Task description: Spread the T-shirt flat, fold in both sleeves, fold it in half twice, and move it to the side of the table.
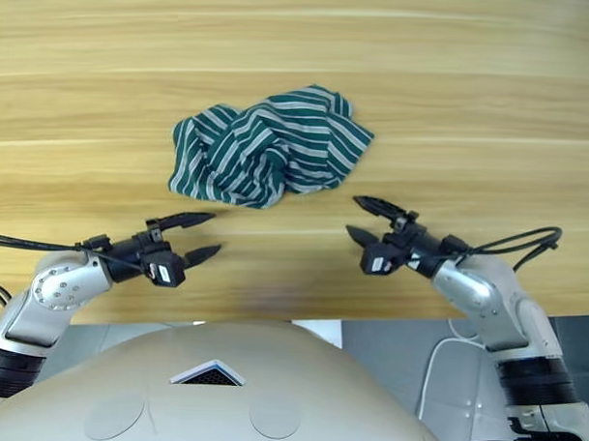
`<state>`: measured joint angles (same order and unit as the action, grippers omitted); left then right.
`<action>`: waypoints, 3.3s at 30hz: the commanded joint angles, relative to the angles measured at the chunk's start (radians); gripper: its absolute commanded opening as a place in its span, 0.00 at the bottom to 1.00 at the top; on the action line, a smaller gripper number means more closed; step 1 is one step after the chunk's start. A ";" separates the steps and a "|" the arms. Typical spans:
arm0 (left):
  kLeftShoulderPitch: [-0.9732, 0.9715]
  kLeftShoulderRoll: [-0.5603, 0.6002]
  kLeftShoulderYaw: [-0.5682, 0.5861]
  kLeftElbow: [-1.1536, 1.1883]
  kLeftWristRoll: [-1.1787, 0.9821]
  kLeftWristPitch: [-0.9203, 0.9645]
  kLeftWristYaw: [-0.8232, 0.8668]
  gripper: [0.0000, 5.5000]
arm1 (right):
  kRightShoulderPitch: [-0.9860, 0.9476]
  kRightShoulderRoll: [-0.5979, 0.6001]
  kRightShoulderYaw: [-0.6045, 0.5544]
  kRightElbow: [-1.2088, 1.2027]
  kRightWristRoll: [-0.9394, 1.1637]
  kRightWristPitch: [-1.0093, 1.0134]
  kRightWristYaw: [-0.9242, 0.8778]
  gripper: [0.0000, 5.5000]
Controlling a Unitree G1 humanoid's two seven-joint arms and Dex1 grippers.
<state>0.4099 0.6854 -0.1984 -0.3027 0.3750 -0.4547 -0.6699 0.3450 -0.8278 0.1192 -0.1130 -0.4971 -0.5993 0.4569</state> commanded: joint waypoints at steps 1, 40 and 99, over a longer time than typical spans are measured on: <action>-0.075 -0.045 -0.029 0.015 0.068 0.082 0.031 0.54 | -0.108 0.063 0.081 0.099 -0.065 0.022 -0.007 0.56; -0.257 -0.085 -0.133 0.185 0.103 0.181 0.110 0.04 | -0.313 0.128 0.295 0.359 -0.118 0.012 -0.174 0.00; -0.371 -0.062 -0.053 0.943 -0.711 -0.544 -0.085 0.01 | -0.201 -0.034 0.350 0.557 0.554 -0.371 -0.229 0.00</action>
<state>-0.0815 0.5528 -0.2551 0.7918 -0.2299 -1.0407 -0.6524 0.0694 -0.7919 0.4551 0.5357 0.0029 -1.0039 0.1035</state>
